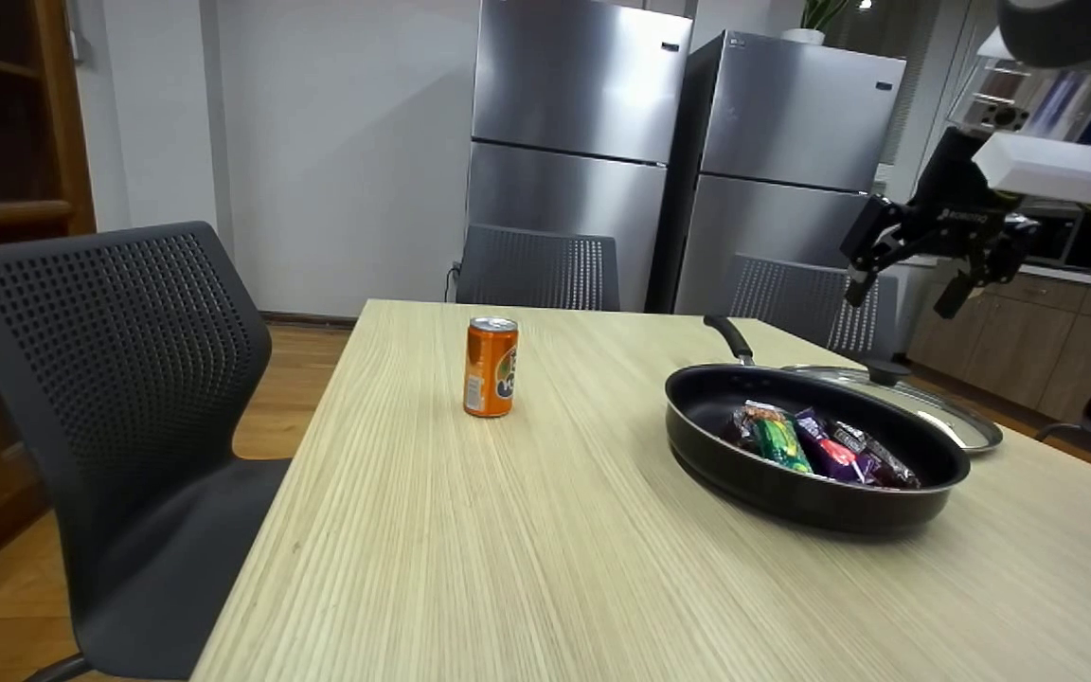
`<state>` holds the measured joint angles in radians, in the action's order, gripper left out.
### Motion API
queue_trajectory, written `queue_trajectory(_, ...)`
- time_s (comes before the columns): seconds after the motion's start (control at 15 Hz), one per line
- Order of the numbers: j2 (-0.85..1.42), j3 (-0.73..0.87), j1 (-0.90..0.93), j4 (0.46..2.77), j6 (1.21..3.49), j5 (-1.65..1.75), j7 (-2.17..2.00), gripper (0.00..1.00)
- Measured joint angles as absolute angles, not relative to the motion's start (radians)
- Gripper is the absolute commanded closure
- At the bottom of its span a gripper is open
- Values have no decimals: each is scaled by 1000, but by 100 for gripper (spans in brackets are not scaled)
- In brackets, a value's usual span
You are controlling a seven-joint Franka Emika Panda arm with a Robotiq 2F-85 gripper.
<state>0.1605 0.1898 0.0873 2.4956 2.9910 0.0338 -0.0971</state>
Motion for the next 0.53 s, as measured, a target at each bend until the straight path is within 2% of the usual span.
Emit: queue_trajectory(0.53,160,185,79,2495,2986,33,-98,0)
